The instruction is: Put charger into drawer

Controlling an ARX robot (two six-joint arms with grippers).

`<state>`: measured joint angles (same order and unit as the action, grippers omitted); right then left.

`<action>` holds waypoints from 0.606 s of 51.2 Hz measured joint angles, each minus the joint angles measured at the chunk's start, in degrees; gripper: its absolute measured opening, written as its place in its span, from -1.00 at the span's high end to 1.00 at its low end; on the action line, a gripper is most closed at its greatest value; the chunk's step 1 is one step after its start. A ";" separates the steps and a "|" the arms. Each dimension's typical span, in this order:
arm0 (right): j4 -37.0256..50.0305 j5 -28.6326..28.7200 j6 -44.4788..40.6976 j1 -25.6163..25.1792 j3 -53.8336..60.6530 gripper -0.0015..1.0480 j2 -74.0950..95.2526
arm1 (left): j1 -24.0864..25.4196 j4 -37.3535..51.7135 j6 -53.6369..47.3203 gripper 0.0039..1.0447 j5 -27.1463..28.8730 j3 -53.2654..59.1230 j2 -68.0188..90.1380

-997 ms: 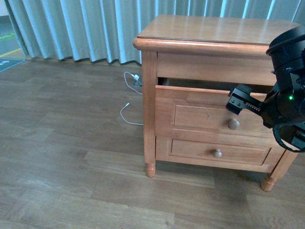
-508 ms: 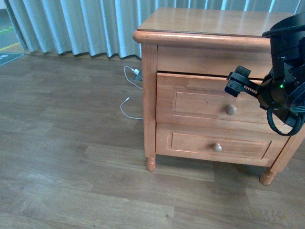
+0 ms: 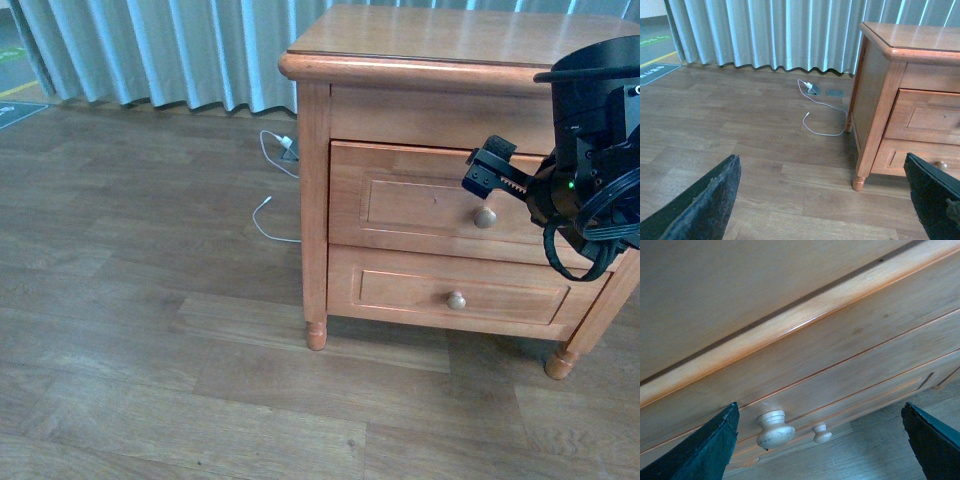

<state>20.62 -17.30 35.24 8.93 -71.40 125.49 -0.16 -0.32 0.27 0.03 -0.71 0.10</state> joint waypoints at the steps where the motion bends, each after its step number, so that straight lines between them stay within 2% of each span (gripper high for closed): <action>1: 0.00 -0.02 0.02 0.00 -0.09 -0.85 0.07 | 0.00 0.00 0.00 -0.89 0.00 0.00 0.00; 31: 0.09 1.20 0.17 -0.20 -0.72 -0.85 1.09 | 0.00 0.00 0.00 -0.89 0.00 0.00 0.00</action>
<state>20.71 -16.10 35.42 8.73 -72.12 126.58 -0.16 -0.32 0.27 0.03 -0.71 0.10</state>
